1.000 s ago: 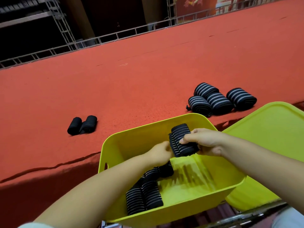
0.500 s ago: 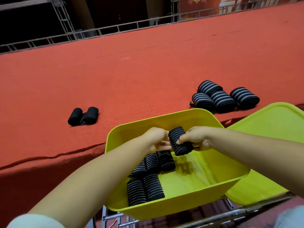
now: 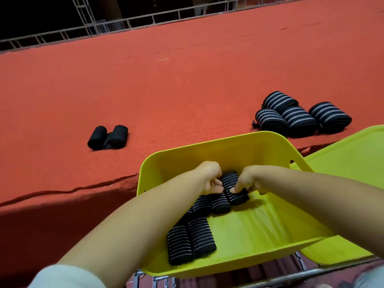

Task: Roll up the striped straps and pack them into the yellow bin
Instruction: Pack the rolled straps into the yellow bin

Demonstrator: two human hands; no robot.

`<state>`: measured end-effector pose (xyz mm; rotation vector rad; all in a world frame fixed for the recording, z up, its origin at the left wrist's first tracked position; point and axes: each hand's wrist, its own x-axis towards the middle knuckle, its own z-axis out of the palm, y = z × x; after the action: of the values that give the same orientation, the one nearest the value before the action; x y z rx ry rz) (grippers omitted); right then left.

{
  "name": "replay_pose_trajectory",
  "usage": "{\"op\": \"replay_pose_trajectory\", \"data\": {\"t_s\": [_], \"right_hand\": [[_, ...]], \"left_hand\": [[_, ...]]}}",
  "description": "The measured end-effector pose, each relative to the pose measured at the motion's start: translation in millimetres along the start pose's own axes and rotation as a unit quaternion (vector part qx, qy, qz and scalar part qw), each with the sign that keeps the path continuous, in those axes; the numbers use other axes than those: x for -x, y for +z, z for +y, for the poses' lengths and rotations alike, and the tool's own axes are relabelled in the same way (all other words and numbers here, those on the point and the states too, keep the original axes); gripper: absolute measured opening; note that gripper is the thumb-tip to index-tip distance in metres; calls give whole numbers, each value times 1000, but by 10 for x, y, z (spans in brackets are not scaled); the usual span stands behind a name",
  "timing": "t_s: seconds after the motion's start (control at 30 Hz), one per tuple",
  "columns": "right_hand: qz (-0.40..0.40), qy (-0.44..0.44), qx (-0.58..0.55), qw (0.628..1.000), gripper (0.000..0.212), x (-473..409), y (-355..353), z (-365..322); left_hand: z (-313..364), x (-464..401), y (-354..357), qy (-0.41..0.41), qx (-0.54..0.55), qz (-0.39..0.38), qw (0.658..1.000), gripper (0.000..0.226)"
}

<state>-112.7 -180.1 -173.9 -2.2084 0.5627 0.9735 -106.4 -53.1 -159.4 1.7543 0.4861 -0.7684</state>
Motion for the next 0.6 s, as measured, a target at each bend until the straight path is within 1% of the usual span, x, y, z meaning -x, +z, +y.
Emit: {"op": "replay_pose_trajectory", "data": {"t_s": [0.07, 0.17, 0.23, 0.3, 0.37, 0.43, 0.5, 0.6], "right_hand": [[0, 10, 18, 1000, 60, -25, 15, 20], [4, 13, 18, 1000, 57, -71, 46, 62], [6, 12, 21, 1000, 57, -77, 74, 68], [16, 1, 47, 999, 56, -74, 96, 65], [27, -14, 102, 994, 54, -45, 108, 51], [50, -32, 208, 976, 52, -14, 109, 23], [85, -59, 315, 943, 50, 25, 101, -6], [108, -99, 418, 897, 52, 177, 29, -66]], "left_hand": [[6, -7, 10, 0, -15, -9, 1000, 31], [-23, -33, 66, 3, -57, -15, 998, 29], [-56, -53, 105, 19, -84, -8, 996, 31], [-71, -64, 124, 35, -104, -2, 994, 32], [-69, -43, 121, 39, -113, -4, 993, 27], [-57, 19, 88, 38, -120, -16, 992, 21], [-36, 103, 24, 34, -132, -49, 989, 21], [53, 309, -182, 35, -154, -117, 980, 27]]}}
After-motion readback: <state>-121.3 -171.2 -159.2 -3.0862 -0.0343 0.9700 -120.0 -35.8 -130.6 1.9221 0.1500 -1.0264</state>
